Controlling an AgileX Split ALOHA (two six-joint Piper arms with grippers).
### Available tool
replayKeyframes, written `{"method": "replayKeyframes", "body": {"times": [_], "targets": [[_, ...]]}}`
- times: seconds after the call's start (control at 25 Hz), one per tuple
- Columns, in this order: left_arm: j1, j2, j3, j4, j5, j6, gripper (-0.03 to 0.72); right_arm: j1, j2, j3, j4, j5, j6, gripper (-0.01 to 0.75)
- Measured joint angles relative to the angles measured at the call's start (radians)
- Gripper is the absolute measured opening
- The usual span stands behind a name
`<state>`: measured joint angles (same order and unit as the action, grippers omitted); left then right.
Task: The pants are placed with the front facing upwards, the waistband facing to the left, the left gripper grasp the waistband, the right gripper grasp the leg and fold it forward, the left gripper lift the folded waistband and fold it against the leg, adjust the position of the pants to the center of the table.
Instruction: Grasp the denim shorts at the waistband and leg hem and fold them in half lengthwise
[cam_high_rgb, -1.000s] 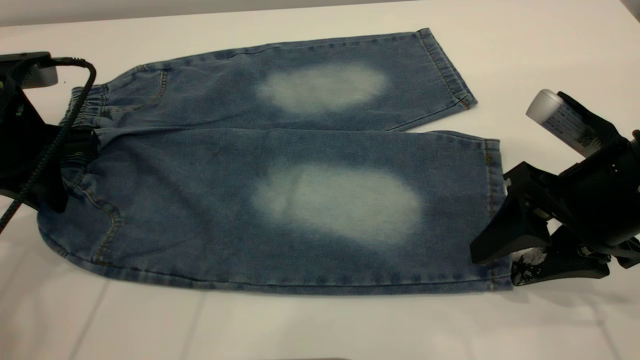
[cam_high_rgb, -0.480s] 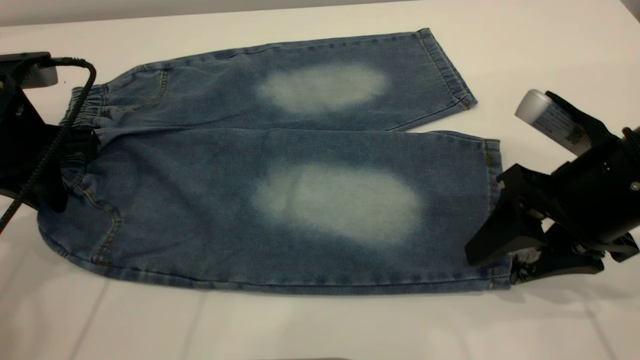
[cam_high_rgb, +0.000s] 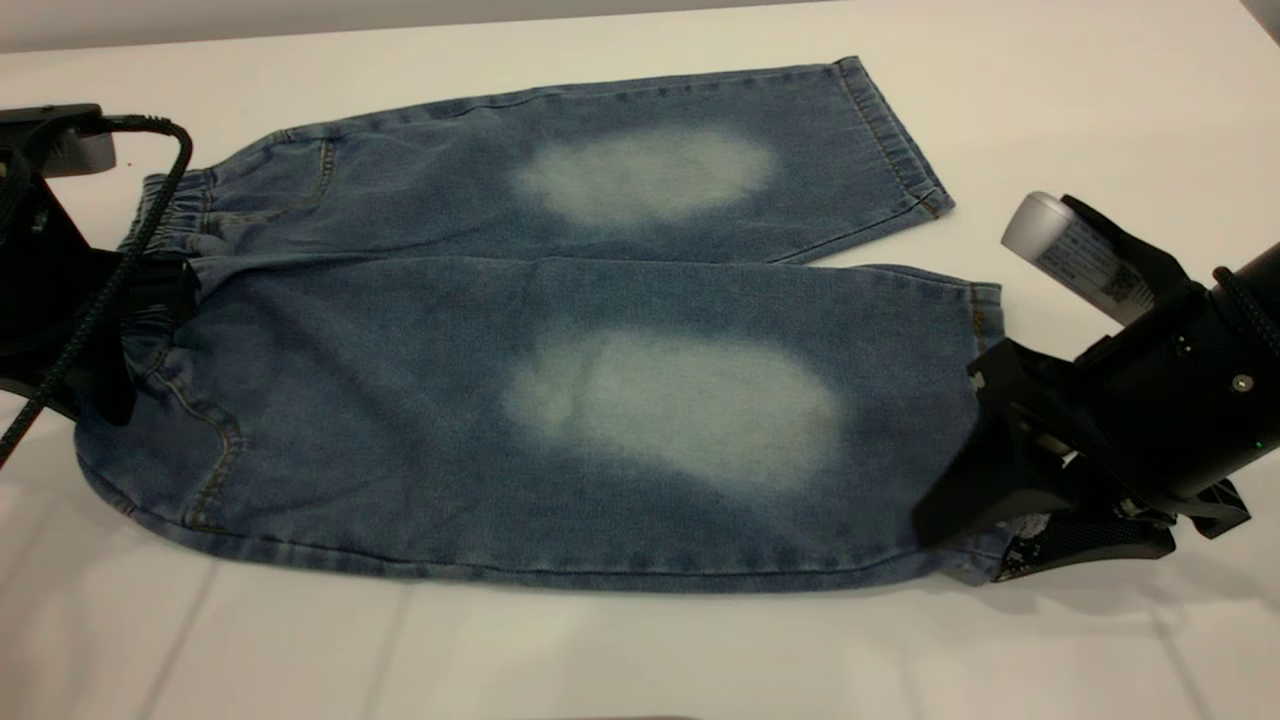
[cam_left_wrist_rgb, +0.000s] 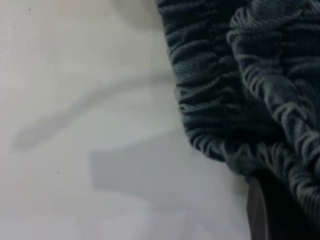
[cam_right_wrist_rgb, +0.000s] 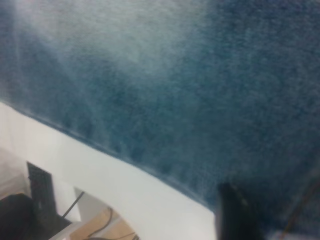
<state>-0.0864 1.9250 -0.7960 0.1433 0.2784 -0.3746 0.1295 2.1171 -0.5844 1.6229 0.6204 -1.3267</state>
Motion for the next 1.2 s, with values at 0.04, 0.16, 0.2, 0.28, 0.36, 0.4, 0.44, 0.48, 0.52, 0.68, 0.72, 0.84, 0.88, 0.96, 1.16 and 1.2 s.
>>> {"method": "replayKeyframes", "body": {"times": [0.04,0.16,0.2,0.28,0.36,0.4,0.44,0.48,0.52,0.68,0.72,0.84,0.88,0.96,1.16,1.2], "targets": [[0.0,0.0,0.0,0.0,0.0,0.0,0.064,0.0,0.001,-0.001,0.001,-0.01,0.0,0.195],[0.0,0.0,0.0,0.0,0.003,0.0,0.064,0.0,0.006,-0.002,0.013,-0.023,0.0,0.052],[0.0,0.0,0.0,0.0,0.005,0.0,0.064,0.0,0.006,-0.003,0.014,-0.023,0.0,0.039],[0.0,0.0,0.0,0.0,0.022,0.0,0.064,0.0,0.006,-0.003,0.012,-0.023,-0.004,0.03],[0.0,-0.007,0.0,0.0,0.046,0.0,0.064,-0.006,0.003,-0.003,-0.01,-0.025,-0.01,0.03],[0.0,-0.014,0.0,0.0,0.057,0.0,0.064,-0.012,-0.004,-0.003,-0.031,-0.03,-0.011,0.03],[0.0,-0.024,0.0,-0.001,0.066,0.003,0.064,-0.025,-0.015,-0.003,-0.053,-0.037,-0.009,0.03],[0.0,-0.034,0.0,-0.003,0.072,0.013,0.064,-0.042,-0.032,-0.003,-0.08,-0.04,0.0,0.03],[-0.001,-0.042,0.0,-0.006,0.076,0.024,0.064,-0.065,-0.053,-0.003,-0.109,-0.04,0.015,0.03],[-0.026,-0.051,0.0,-0.043,0.078,0.045,0.064,-0.174,-0.13,-0.003,-0.177,-0.027,0.085,0.03],[-0.035,-0.051,0.0,-0.06,0.078,0.045,0.064,-0.192,-0.141,-0.003,-0.183,-0.02,0.098,0.03],[-0.07,-0.051,0.0,-0.084,0.072,0.051,0.064,-0.212,-0.148,-0.003,-0.2,-0.002,0.122,0.03],[-0.083,-0.051,0.0,-0.085,0.069,0.053,0.064,-0.212,-0.148,-0.003,-0.206,0.011,0.128,0.03],[-0.114,-0.051,0.0,-0.086,0.062,0.054,0.064,-0.212,-0.148,-0.003,-0.211,0.039,0.142,0.03],[-0.131,-0.092,0.0,-0.129,0.084,0.049,0.064,-0.212,-0.173,-0.043,-0.228,0.118,0.203,0.03],[-0.131,-0.11,0.0,-0.134,0.091,0.049,0.064,-0.212,-0.184,-0.059,-0.23,0.14,0.22,0.03]]}}
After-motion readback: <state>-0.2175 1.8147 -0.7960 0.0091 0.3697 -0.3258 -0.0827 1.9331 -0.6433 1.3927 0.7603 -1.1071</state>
